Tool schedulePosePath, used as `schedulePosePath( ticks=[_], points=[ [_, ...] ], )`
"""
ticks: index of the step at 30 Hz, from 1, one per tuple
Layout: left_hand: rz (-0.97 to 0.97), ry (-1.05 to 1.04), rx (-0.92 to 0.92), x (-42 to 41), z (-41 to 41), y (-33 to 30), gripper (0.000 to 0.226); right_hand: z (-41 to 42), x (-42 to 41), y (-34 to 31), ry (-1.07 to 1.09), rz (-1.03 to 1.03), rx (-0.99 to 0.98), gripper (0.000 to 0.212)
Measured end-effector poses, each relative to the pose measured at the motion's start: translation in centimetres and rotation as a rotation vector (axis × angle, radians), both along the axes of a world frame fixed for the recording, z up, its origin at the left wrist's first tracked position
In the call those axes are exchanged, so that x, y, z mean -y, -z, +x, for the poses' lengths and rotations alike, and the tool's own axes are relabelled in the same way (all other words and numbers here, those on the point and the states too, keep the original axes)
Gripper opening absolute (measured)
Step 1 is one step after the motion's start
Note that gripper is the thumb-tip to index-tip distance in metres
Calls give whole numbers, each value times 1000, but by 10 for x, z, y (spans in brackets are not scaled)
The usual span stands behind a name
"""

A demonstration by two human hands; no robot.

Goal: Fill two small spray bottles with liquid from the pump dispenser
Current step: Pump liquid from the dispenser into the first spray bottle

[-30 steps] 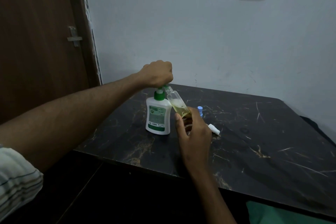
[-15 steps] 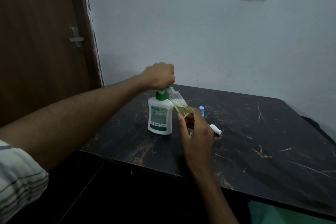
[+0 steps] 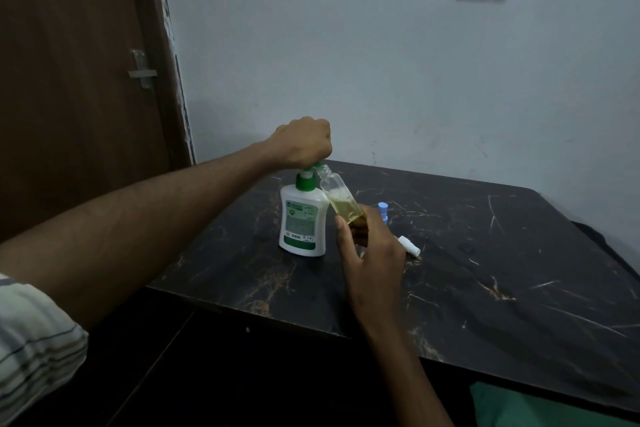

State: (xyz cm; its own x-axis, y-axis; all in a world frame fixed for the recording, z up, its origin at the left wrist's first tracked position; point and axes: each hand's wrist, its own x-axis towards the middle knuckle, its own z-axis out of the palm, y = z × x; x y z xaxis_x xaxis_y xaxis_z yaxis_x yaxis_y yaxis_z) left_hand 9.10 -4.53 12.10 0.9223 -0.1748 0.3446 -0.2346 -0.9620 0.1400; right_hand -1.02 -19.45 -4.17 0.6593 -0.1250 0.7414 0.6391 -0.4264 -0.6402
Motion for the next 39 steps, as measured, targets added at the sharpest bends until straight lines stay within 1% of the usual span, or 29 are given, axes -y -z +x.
schedulePosePath(
  ticks=[9, 12, 19, 22, 28, 33, 39],
  points=[
    [19, -2, 0, 1, 0, -4, 2, 0, 0, 1, 7, 5, 9, 11],
    [5, -13, -22, 1, 1, 0, 12, 1, -2, 0, 4, 7, 1, 10],
    [-4, -6, -12, -4, 5, 0, 19, 1, -2, 0, 1, 15, -1, 10],
    [6, -18, -25, -4, 8, 6, 18, 0, -2, -1, 1, 9, 0, 6],
    [-11, -13, -13, -7, 8, 0, 11, -3, -3, -3, -13, 21, 11, 11],
    [21, -8, -34, -8, 11, 5, 16, -3, -3, -4, -10, 11, 11, 13],
    [-13, -5, -17, -5, 12, 2, 14, -1, -2, -2, -17, 20, -6, 7]
  ],
)
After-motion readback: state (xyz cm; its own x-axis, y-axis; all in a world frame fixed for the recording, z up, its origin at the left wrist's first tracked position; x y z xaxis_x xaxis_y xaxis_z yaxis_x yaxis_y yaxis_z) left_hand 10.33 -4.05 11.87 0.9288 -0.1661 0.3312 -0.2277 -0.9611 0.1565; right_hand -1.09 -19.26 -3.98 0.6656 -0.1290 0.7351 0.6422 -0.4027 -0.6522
